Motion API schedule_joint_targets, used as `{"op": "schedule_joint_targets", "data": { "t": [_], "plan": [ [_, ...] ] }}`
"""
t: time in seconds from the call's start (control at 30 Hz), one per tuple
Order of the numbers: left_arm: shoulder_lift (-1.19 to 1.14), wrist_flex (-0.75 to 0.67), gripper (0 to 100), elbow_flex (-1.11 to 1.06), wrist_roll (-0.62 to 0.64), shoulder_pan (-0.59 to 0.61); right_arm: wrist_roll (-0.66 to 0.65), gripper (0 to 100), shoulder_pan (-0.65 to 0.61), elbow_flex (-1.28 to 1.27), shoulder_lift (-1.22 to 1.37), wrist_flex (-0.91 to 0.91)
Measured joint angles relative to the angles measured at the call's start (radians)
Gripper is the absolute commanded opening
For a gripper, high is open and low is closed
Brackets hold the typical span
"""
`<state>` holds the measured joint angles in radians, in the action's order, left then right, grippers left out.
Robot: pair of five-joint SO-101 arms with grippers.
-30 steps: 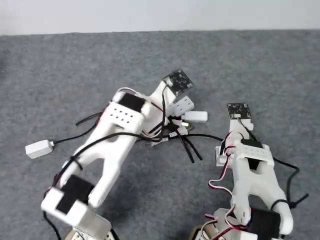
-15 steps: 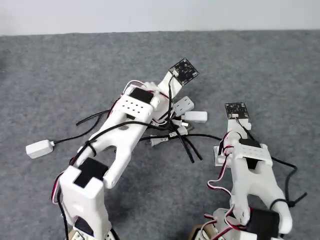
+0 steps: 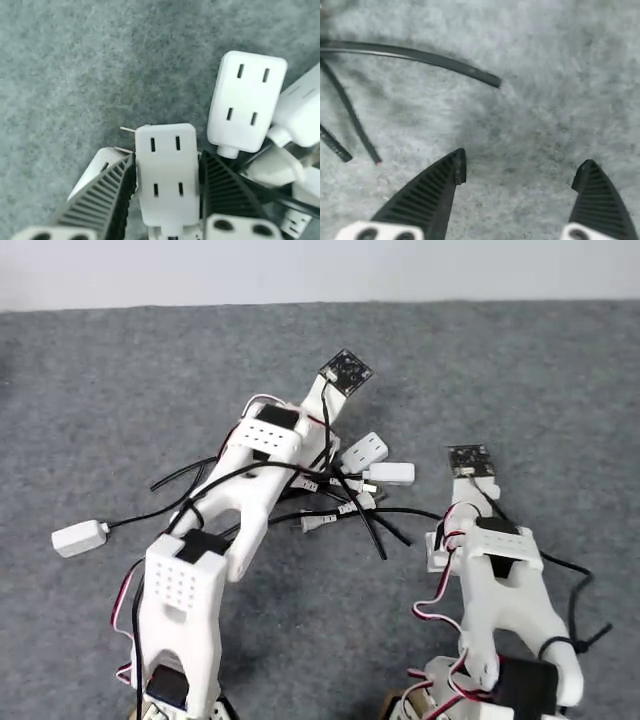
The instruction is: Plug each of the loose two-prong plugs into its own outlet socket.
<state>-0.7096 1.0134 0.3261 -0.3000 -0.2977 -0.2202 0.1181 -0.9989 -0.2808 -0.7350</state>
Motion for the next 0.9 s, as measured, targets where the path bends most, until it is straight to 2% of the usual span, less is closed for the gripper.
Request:
{"op": "schedule_joint_targets", "data": {
  "t": [0.1, 0.23, 0.47, 0.73, 0.9],
  "plan": [
    [-0.044, 0.071, 15, 0.089, 0.002, 0.000, -0.015, 33.9, -0.002, 0.000, 0.006, 0.000],
    [-0.094, 0.164, 0, 0.192, 0.005, 0.000, -0.020, 33.9, -0.006, 0.000, 0.006, 0.000],
    [-0.140, 0.339, 1, 0.322, -0.066, -0.017, -0.021, 33.9, -0.005, 0.000, 0.006, 0.000],
    [-0.064, 0.684, 1, 0.523, -0.075, -0.097, -0.021, 33.9, -0.005, 0.000, 0.006, 0.000],
    [0.086, 0.707, 1, 0.473, -0.048, -0.072, -0.021, 33.9, -0.005, 0.000, 0.009, 0.000]
  ]
}}
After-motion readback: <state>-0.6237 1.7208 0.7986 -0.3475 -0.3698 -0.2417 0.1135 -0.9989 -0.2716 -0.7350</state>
